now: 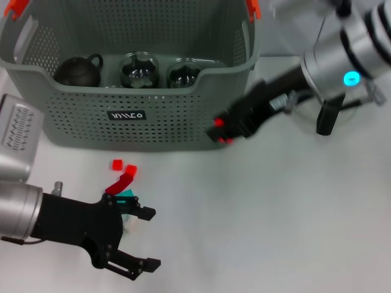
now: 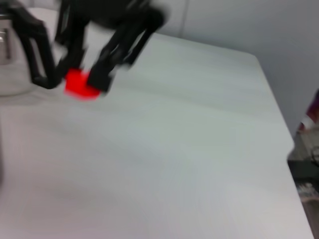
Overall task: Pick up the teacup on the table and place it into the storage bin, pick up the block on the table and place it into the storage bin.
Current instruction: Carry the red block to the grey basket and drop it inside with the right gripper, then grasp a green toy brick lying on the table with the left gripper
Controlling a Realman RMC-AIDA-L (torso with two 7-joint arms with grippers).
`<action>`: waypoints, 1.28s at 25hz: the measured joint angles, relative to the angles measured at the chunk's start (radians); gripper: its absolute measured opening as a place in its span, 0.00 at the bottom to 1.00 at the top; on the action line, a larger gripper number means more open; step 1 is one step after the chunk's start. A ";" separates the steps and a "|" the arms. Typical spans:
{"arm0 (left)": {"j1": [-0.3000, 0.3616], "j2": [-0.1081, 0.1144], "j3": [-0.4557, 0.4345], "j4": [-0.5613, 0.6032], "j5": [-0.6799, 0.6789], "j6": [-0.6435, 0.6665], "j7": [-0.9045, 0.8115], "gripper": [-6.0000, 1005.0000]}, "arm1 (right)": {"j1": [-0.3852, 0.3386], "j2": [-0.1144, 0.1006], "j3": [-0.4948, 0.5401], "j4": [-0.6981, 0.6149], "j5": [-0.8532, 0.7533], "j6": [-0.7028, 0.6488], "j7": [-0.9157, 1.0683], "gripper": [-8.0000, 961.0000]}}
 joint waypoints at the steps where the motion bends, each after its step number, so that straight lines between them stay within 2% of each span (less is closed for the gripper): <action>1: 0.003 0.000 -0.011 0.000 0.000 0.001 0.000 0.93 | 0.008 0.000 0.017 -0.033 0.034 -0.016 -0.001 0.34; 5: 0.012 -0.001 -0.028 -0.001 0.000 0.002 0.000 0.93 | 0.074 0.002 0.111 -0.101 0.103 -0.008 -0.001 0.34; 8: 0.013 -0.004 -0.028 -0.001 -0.003 0.004 -0.001 0.93 | 0.132 0.005 0.161 -0.093 0.112 0.074 0.004 0.34; 13: 0.006 -0.008 -0.031 -0.001 -0.007 -0.001 -0.022 0.93 | 0.220 0.003 0.143 0.069 0.087 0.291 0.010 0.34; 18: 0.000 -0.001 -0.041 0.005 -0.005 0.002 -0.048 0.93 | 0.271 0.000 0.092 0.224 0.019 0.425 -0.009 0.34; 20: -0.002 0.004 -0.046 0.008 -0.002 0.005 -0.053 0.93 | 0.271 0.000 0.059 0.239 0.005 0.462 -0.008 0.34; 27: -0.003 0.012 -0.065 0.038 0.014 0.011 -0.056 0.93 | 0.232 0.001 0.028 0.188 0.050 0.489 -0.061 0.56; 32: -0.003 0.008 -0.062 0.146 0.075 0.053 -0.085 0.93 | 0.102 0.001 -0.003 0.058 0.258 0.383 -0.195 0.76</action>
